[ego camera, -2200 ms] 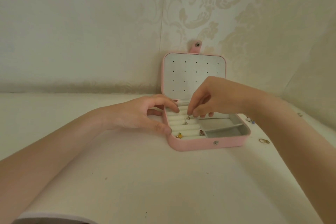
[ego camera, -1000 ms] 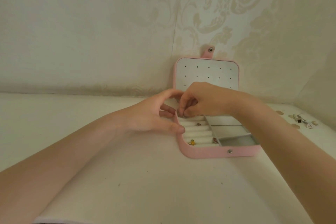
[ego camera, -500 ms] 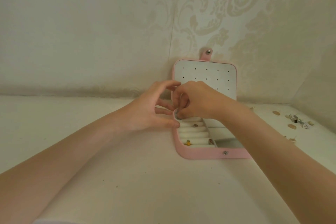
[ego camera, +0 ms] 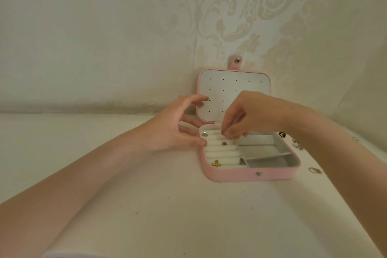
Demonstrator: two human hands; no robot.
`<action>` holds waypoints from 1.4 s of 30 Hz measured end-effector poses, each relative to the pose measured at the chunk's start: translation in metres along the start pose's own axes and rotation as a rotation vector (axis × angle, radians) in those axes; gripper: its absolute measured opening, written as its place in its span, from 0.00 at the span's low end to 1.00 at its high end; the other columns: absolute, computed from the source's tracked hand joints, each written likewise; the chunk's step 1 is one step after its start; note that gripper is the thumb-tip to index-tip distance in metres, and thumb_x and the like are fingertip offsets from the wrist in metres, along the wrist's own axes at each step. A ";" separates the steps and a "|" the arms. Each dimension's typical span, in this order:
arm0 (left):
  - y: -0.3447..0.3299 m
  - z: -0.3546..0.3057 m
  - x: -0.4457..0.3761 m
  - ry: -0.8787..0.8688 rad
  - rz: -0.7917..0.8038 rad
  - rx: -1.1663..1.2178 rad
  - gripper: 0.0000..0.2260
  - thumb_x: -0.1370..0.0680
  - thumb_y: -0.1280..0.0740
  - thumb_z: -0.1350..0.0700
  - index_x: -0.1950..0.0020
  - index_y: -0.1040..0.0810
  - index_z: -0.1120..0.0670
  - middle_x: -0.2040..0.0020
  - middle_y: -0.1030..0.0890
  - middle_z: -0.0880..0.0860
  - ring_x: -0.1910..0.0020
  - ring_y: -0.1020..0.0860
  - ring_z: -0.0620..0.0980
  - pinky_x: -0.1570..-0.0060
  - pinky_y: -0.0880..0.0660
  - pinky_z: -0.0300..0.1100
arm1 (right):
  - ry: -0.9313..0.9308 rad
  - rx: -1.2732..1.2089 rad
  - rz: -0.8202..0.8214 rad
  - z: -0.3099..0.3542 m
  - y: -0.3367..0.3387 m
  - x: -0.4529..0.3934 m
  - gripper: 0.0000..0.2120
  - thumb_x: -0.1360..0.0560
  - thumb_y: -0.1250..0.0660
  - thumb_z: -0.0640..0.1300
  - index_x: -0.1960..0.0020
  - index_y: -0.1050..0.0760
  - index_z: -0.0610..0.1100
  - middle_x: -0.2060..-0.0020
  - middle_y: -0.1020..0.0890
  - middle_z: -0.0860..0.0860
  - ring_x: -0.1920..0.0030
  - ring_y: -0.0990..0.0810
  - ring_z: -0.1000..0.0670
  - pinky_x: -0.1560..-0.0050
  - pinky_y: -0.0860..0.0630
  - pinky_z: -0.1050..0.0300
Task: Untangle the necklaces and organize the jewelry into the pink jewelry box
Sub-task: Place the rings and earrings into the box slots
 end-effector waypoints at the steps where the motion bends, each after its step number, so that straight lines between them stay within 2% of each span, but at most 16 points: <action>1: 0.000 0.000 0.000 -0.002 0.001 0.000 0.35 0.34 0.25 0.66 0.37 0.37 0.40 0.36 0.34 0.49 0.50 0.22 0.39 0.52 0.23 0.35 | -0.011 0.030 0.033 0.000 -0.004 0.003 0.05 0.32 0.27 0.37 0.60 0.16 0.46 0.69 0.17 0.52 0.70 0.22 0.57 0.64 0.25 0.68; 3: -0.001 -0.001 0.001 -0.005 0.002 0.000 0.35 0.33 0.25 0.65 0.38 0.37 0.39 0.36 0.34 0.50 0.50 0.22 0.39 0.53 0.23 0.34 | -0.012 0.070 0.033 -0.001 -0.010 0.006 0.06 0.32 0.26 0.38 0.59 0.16 0.49 0.67 0.17 0.57 0.66 0.21 0.60 0.58 0.26 0.67; 6: -0.001 0.000 0.001 0.000 -0.002 0.001 0.34 0.33 0.25 0.66 0.38 0.37 0.39 0.36 0.33 0.49 0.50 0.22 0.39 0.53 0.23 0.35 | -0.006 0.044 0.003 -0.001 -0.016 0.006 0.09 0.33 0.26 0.37 0.63 0.17 0.52 0.72 0.20 0.61 0.67 0.23 0.64 0.61 0.27 0.70; 8: -0.001 0.000 0.001 -0.002 0.003 0.000 0.34 0.34 0.25 0.65 0.38 0.36 0.39 0.37 0.33 0.49 0.50 0.22 0.39 0.52 0.23 0.35 | 0.004 0.031 -0.007 -0.002 -0.018 0.007 0.12 0.33 0.26 0.36 0.65 0.19 0.53 0.71 0.21 0.60 0.69 0.24 0.64 0.64 0.29 0.73; 11: -0.001 0.000 0.001 0.000 0.006 -0.003 0.34 0.34 0.25 0.65 0.38 0.36 0.39 0.37 0.33 0.48 0.50 0.22 0.38 0.52 0.22 0.36 | 0.038 0.020 -0.039 -0.003 -0.016 0.009 0.13 0.33 0.26 0.37 0.66 0.21 0.54 0.69 0.19 0.59 0.67 0.24 0.64 0.62 0.29 0.73; 15: -0.001 0.001 0.000 0.002 0.007 -0.010 0.34 0.33 0.25 0.64 0.38 0.37 0.39 0.37 0.33 0.48 0.49 0.22 0.38 0.53 0.23 0.35 | 0.042 -0.055 -0.079 -0.007 -0.005 0.015 0.09 0.32 0.26 0.38 0.64 0.19 0.51 0.64 0.16 0.53 0.65 0.22 0.59 0.61 0.28 0.71; 17: -0.001 0.002 0.000 0.003 0.007 -0.017 0.34 0.33 0.25 0.64 0.38 0.37 0.39 0.37 0.33 0.48 0.48 0.22 0.38 0.53 0.23 0.35 | 0.036 -0.114 -0.043 -0.007 -0.002 0.020 0.06 0.31 0.27 0.36 0.62 0.18 0.45 0.63 0.15 0.46 0.66 0.23 0.55 0.64 0.27 0.69; 19: -0.001 0.002 0.000 0.003 0.005 -0.022 0.34 0.33 0.25 0.64 0.38 0.36 0.39 0.37 0.33 0.48 0.49 0.22 0.38 0.53 0.23 0.35 | 0.015 -0.118 0.005 -0.008 -0.003 0.023 0.05 0.31 0.28 0.34 0.61 0.18 0.43 0.62 0.16 0.43 0.67 0.24 0.56 0.68 0.28 0.68; 23: -0.001 0.003 0.000 0.001 0.004 -0.016 0.34 0.33 0.25 0.64 0.38 0.36 0.39 0.37 0.33 0.48 0.49 0.22 0.38 0.54 0.23 0.34 | -0.026 -0.091 -0.001 -0.010 -0.006 0.023 0.07 0.31 0.27 0.36 0.63 0.19 0.47 0.66 0.18 0.49 0.69 0.26 0.61 0.69 0.30 0.70; 27: -0.001 0.003 -0.001 0.005 0.006 -0.023 0.33 0.33 0.25 0.64 0.38 0.36 0.39 0.37 0.33 0.47 0.49 0.22 0.38 0.54 0.23 0.34 | -0.032 -0.123 0.025 -0.004 -0.010 0.027 0.04 0.30 0.27 0.37 0.61 0.18 0.45 0.72 0.23 0.56 0.75 0.30 0.63 0.71 0.35 0.74; 31: -0.001 0.002 0.000 0.012 0.004 -0.037 0.33 0.33 0.25 0.63 0.38 0.37 0.39 0.37 0.33 0.46 0.50 0.22 0.37 0.53 0.22 0.35 | -0.034 -0.169 0.059 -0.002 -0.009 0.031 0.04 0.30 0.28 0.37 0.60 0.18 0.45 0.69 0.21 0.53 0.73 0.31 0.58 0.69 0.34 0.71; 34: -0.001 0.002 0.000 0.014 0.003 -0.049 0.34 0.33 0.25 0.63 0.36 0.37 0.41 0.37 0.33 0.46 0.49 0.22 0.38 0.53 0.22 0.35 | -0.052 -0.172 0.143 -0.001 -0.012 0.034 0.03 0.31 0.27 0.37 0.60 0.17 0.44 0.68 0.21 0.51 0.69 0.31 0.54 0.67 0.34 0.69; 42: -0.001 0.001 0.001 0.012 0.007 -0.050 0.34 0.33 0.25 0.63 0.36 0.37 0.41 0.37 0.33 0.46 0.49 0.22 0.38 0.54 0.22 0.35 | -0.073 -0.165 0.192 0.001 -0.019 0.036 0.04 0.31 0.27 0.37 0.62 0.17 0.46 0.69 0.21 0.53 0.64 0.29 0.54 0.59 0.32 0.60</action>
Point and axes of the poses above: each hand's wrist, its own x-axis away from the middle knuckle, its own y-axis out of the back of the hand, z = x × y, the point moved 3 cm from there along -x, towards the middle knuckle
